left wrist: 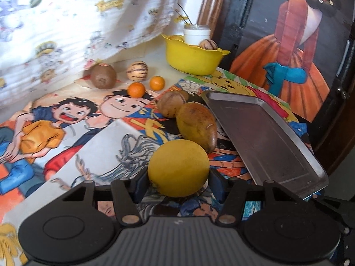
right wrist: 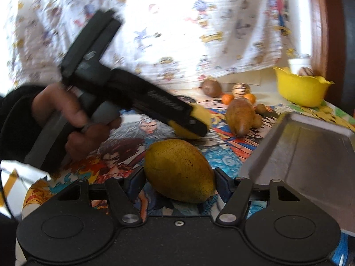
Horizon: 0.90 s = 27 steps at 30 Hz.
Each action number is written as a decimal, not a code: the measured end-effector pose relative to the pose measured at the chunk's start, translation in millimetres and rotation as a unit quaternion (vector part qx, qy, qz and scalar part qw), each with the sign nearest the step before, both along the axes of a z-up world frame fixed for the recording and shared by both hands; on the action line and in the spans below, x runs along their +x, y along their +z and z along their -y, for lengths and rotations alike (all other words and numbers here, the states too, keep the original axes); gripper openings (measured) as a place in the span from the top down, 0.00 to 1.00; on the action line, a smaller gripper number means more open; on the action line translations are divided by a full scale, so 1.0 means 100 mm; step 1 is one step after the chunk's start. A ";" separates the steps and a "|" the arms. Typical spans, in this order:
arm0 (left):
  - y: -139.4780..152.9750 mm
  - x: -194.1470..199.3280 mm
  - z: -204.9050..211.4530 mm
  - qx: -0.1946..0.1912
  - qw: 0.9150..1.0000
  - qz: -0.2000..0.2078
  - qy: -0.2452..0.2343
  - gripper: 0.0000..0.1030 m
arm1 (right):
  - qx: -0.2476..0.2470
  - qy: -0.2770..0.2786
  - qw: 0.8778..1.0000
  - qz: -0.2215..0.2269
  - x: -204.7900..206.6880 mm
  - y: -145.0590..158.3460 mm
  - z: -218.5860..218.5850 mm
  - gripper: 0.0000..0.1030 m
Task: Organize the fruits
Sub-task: 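Carry the lemon onto the metal tray with the left gripper while the right gripper places the pear there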
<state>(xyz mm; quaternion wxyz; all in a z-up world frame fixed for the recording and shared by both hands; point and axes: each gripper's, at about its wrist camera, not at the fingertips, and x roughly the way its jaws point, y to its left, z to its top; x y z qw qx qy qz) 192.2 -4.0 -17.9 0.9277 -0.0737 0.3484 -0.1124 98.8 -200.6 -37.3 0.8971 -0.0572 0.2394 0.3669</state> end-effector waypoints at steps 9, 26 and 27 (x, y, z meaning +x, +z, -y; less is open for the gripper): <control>0.11 -0.20 -0.08 -0.009 0.999 0.024 0.028 0.40 | 0.057 -0.055 0.997 0.017 -0.09 0.07 0.23 0.34; 1.14 0.20 0.43 -0.011 0.998 0.064 -0.019 0.40 | 0.074 -0.139 0.984 0.081 0.57 0.86 1.30 0.34; 1.15 0.28 0.51 -0.009 0.997 0.068 -0.021 0.40 | 0.074 -0.143 0.984 0.078 0.69 0.87 1.36 0.34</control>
